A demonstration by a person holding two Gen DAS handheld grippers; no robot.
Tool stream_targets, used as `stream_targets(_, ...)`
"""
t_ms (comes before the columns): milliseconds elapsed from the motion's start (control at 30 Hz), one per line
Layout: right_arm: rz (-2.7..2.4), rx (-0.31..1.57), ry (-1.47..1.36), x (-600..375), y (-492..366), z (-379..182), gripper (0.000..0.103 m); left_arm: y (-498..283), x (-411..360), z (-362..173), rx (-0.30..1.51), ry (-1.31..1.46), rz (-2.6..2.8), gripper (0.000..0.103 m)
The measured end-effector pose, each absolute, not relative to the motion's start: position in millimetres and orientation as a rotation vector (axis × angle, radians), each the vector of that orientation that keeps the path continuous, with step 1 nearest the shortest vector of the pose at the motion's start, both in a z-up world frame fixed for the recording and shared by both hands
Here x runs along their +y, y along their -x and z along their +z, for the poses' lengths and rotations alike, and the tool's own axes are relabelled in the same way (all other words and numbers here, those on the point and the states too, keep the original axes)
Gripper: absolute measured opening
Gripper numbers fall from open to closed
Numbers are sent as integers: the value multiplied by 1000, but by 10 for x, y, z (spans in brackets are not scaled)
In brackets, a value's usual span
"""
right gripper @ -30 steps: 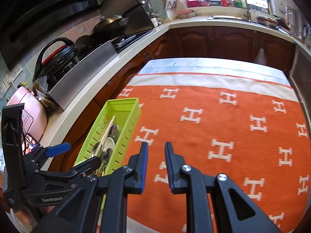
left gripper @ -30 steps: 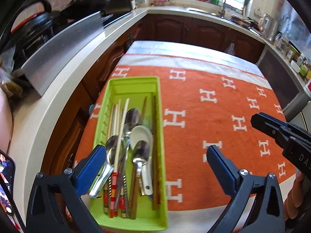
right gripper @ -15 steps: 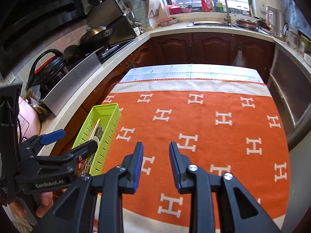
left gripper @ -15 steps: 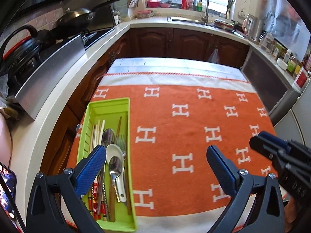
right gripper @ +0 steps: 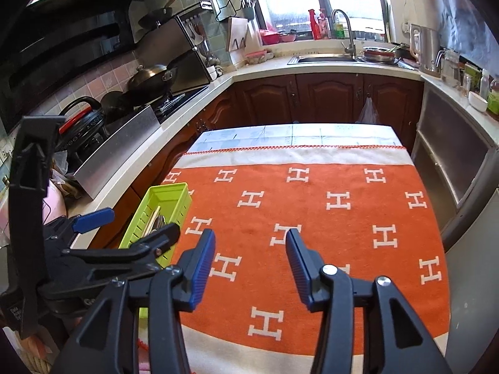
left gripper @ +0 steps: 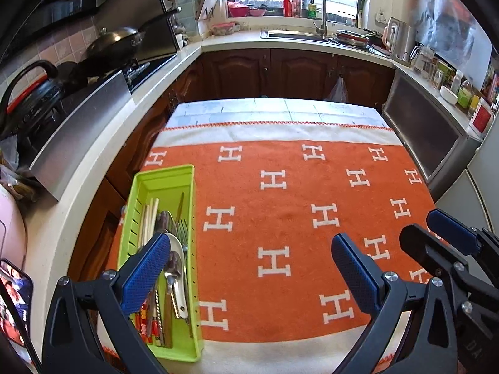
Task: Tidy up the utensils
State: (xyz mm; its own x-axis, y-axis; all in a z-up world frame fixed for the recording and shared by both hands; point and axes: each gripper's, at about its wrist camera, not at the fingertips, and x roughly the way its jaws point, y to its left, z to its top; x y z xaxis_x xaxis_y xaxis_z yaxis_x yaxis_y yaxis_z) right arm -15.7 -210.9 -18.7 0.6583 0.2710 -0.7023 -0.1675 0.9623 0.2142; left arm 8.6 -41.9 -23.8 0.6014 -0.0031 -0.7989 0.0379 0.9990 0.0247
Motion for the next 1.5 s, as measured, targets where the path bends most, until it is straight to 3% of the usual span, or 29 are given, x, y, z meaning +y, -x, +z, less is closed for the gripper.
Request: stream_targets(1500,244,837,-184,-2149,224,-323,48,-7,-467,-305,899,-24,-8,102)
